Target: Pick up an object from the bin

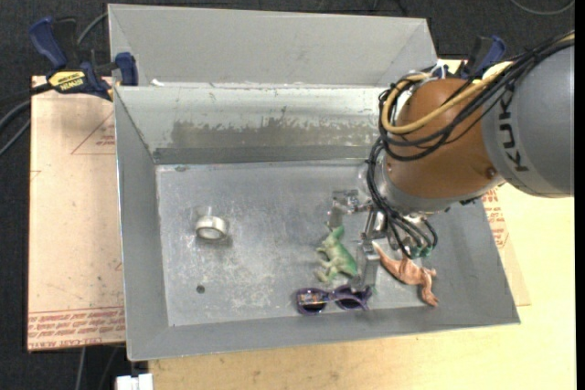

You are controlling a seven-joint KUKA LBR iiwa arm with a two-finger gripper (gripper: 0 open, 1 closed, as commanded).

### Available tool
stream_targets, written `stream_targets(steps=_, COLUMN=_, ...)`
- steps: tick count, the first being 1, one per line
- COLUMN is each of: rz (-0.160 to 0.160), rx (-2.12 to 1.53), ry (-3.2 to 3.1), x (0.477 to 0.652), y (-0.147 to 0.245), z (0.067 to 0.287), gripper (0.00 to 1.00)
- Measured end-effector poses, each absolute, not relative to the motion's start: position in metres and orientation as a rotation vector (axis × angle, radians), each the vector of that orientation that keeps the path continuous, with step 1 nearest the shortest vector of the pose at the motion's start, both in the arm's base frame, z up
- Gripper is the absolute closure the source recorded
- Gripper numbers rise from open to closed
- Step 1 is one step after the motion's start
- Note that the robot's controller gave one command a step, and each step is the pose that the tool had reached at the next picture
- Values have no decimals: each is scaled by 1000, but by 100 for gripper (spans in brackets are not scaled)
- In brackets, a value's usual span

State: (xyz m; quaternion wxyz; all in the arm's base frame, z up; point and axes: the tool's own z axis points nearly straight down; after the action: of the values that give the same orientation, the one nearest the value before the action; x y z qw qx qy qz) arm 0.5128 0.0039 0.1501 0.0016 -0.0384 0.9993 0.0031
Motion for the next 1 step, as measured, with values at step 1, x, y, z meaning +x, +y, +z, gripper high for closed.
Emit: stream_targets(steps=1, rz=5, rx=-848, ry=3012, x=505, y=-10, z=116, gripper=0)
